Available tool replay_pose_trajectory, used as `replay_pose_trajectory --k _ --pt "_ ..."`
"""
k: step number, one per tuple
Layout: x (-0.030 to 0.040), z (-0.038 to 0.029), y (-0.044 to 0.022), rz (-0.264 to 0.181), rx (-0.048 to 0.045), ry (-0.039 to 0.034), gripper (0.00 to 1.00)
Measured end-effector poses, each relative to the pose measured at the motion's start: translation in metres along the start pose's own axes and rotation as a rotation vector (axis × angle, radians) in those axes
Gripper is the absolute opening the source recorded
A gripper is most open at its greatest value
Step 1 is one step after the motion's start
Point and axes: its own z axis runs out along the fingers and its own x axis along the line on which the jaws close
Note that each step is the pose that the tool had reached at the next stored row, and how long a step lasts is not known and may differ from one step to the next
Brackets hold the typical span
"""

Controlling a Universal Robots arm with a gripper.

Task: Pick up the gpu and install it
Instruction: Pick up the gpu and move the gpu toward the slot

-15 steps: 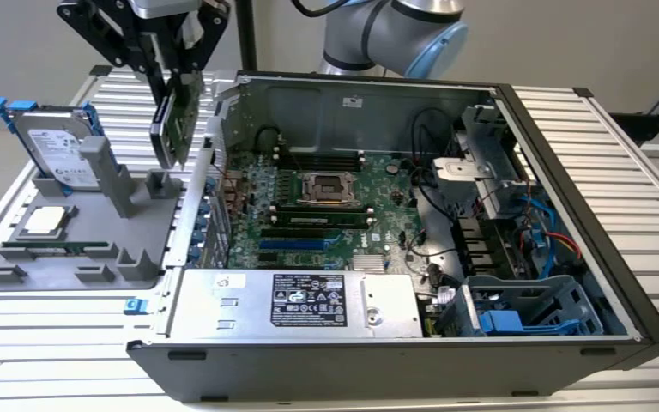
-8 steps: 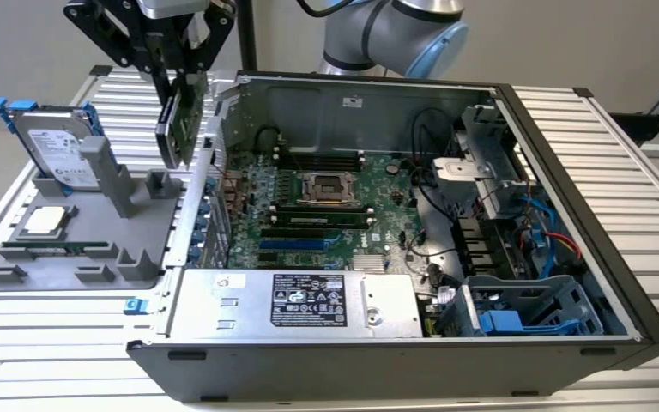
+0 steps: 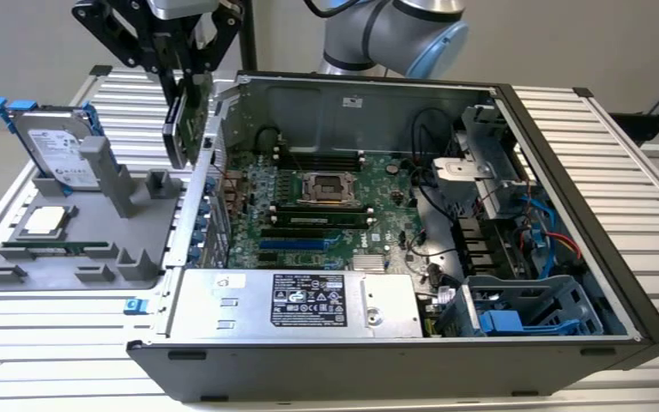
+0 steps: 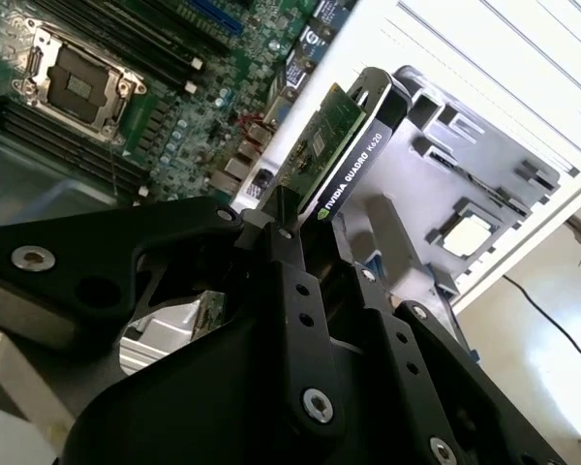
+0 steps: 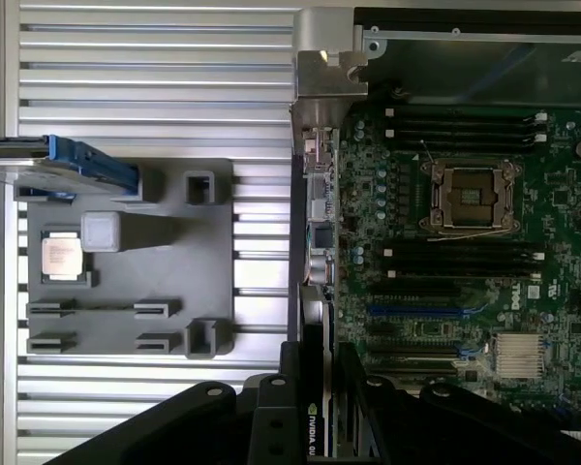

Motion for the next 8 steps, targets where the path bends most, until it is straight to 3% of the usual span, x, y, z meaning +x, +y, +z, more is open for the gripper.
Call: replay_pose_trajectory --k 8 --pt "-0.0080 0.0000 0.0000 0.000 0.0000 0.0000 0.00"
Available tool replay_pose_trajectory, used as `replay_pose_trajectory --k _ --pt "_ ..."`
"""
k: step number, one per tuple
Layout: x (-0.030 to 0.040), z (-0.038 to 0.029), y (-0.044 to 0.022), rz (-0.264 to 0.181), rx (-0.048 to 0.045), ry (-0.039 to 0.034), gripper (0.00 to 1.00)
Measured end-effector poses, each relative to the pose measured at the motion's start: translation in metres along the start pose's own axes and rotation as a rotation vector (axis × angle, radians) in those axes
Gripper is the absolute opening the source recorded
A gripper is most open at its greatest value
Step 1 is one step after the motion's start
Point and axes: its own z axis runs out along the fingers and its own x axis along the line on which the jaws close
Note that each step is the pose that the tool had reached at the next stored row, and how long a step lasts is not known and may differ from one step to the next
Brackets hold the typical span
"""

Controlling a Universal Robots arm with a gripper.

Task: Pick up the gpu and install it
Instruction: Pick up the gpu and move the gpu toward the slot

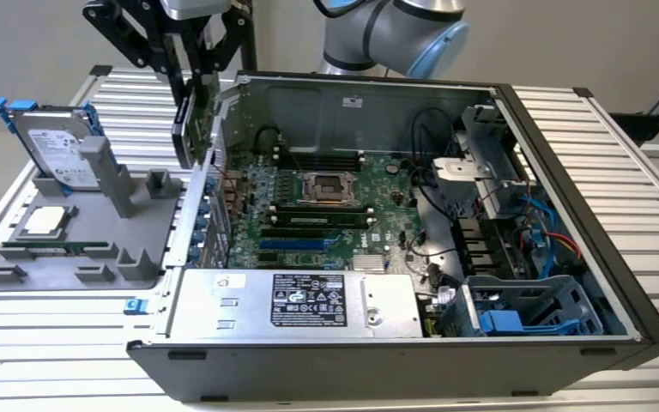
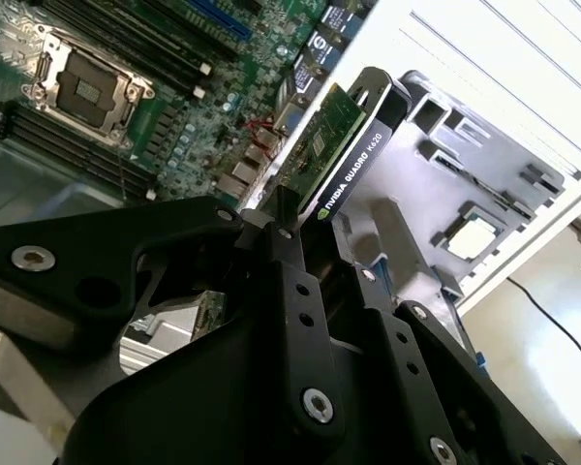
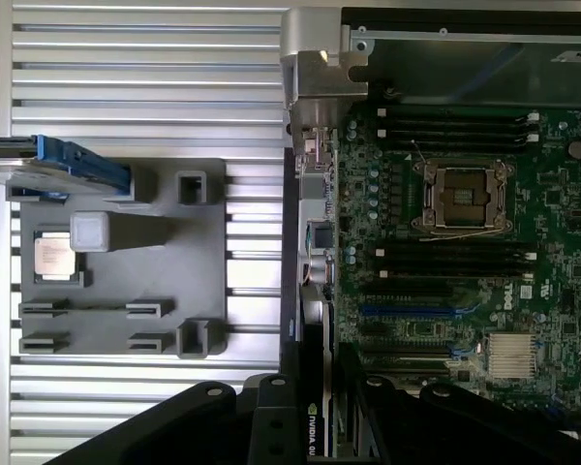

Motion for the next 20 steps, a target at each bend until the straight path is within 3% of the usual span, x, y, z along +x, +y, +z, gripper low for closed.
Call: replay_pose_trajectory --k 20 --pt "-0.0177 0.0000 0.0000 0.000 -0.0001 0.0000 0.00"
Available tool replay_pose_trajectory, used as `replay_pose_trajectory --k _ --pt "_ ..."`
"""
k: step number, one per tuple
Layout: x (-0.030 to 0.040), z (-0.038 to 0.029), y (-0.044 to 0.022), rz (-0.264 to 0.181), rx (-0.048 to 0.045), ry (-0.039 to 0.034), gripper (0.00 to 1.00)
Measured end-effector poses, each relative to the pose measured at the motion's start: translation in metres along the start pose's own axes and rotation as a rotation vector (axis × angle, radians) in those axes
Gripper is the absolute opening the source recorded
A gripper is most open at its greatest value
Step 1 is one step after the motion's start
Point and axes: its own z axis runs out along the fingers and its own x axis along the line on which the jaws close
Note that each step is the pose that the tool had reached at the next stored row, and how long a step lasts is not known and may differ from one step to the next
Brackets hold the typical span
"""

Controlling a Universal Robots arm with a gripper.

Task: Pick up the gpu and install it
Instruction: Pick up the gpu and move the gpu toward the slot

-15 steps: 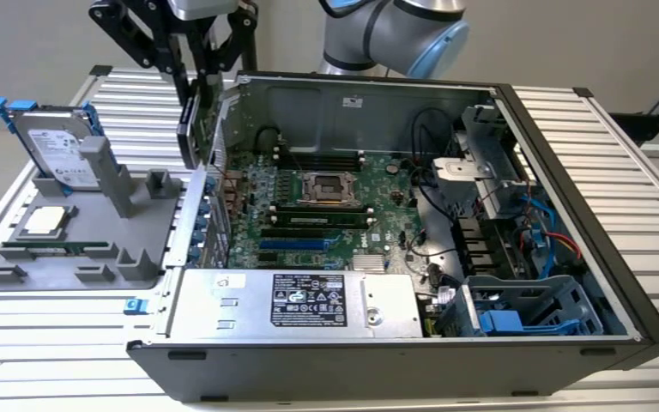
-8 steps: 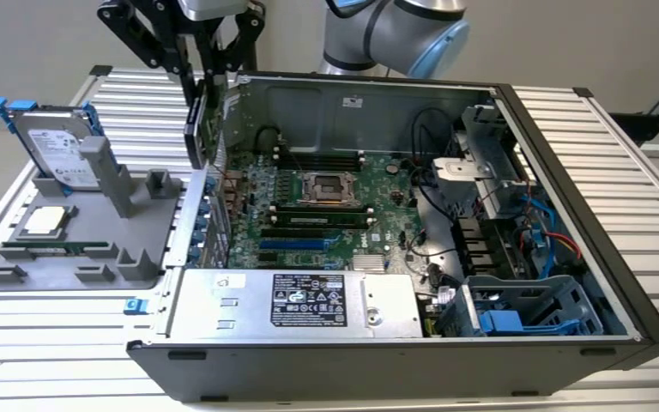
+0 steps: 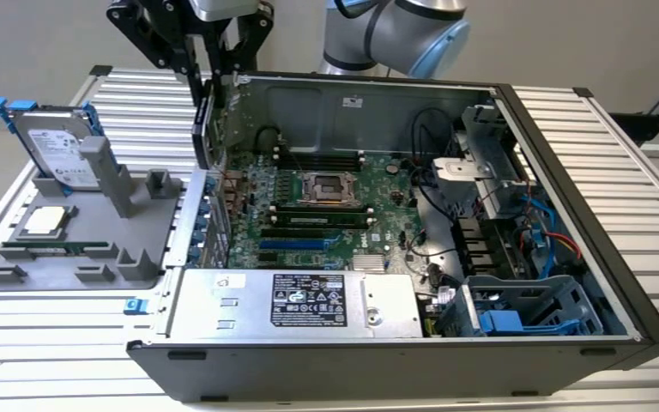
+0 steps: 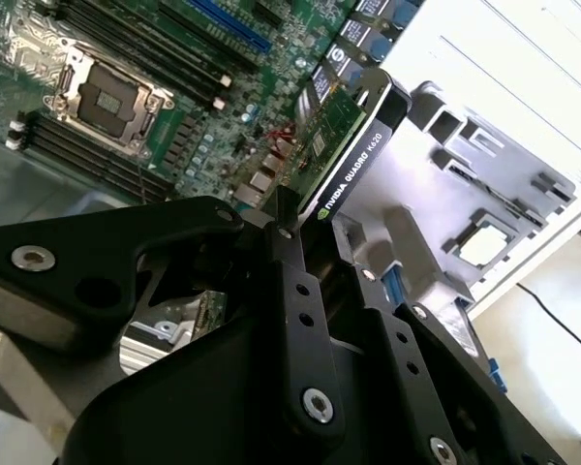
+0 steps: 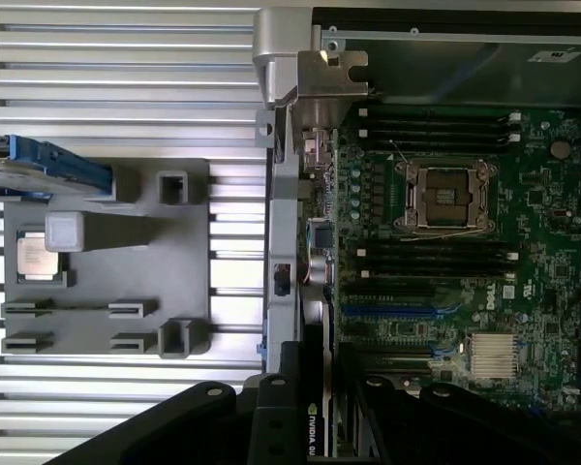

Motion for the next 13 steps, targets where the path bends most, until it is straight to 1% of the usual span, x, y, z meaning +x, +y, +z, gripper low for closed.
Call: replay_pose_trajectory --k 13 --pt "-0.0109 0.0000 0.0000 0.000 0.0000 0.0000 0.00"
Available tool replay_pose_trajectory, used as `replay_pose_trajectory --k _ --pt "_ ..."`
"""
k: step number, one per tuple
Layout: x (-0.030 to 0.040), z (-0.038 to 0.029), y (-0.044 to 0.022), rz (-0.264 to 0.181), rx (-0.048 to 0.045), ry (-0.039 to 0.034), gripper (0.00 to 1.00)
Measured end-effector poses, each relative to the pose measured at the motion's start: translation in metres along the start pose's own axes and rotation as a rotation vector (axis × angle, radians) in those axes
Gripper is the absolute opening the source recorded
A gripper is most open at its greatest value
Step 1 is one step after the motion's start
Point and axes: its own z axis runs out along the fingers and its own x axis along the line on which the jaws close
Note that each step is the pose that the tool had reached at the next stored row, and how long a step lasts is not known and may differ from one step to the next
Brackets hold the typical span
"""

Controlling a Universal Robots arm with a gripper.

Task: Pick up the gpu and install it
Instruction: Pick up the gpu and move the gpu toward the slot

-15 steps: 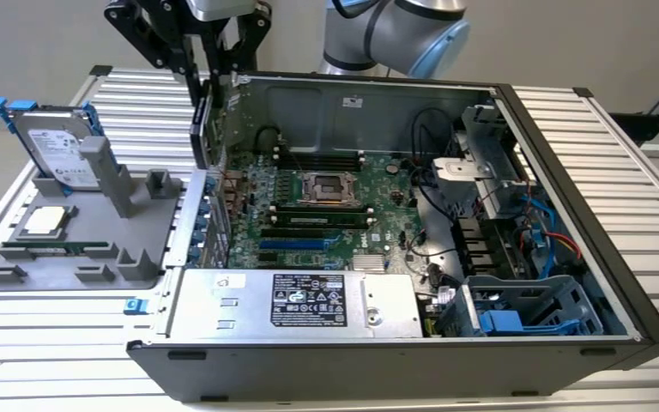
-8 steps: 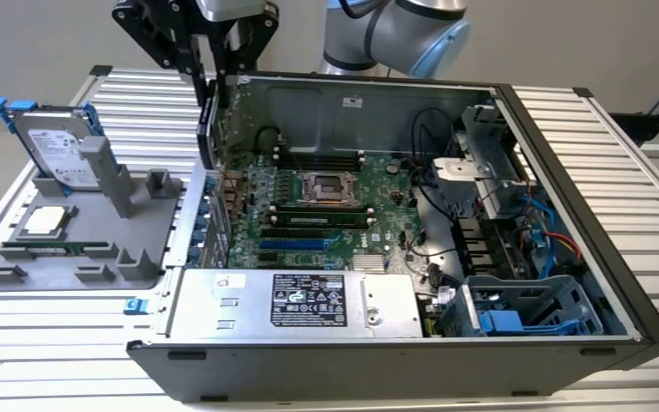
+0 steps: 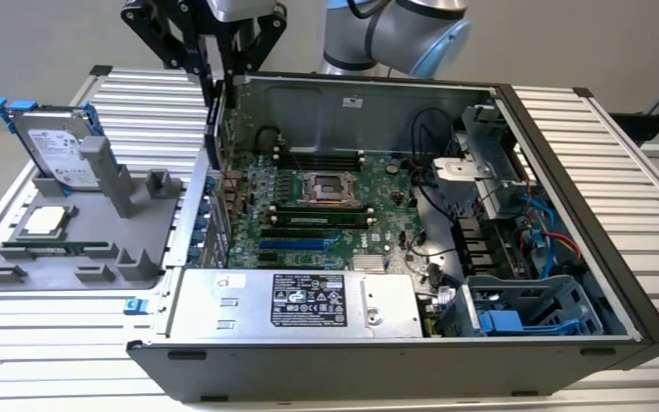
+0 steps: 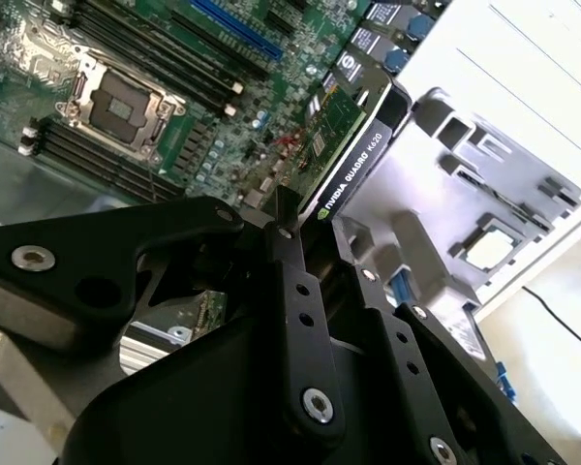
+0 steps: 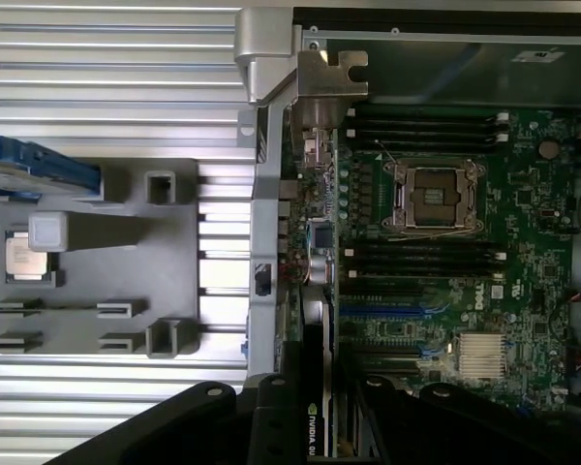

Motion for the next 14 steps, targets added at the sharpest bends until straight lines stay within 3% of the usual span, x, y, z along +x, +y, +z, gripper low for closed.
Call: replay_pose_trajectory --k 14 --pt "-0.0115 0.0000 -0.0001 0.000 0.0000 -0.0001 0.00"
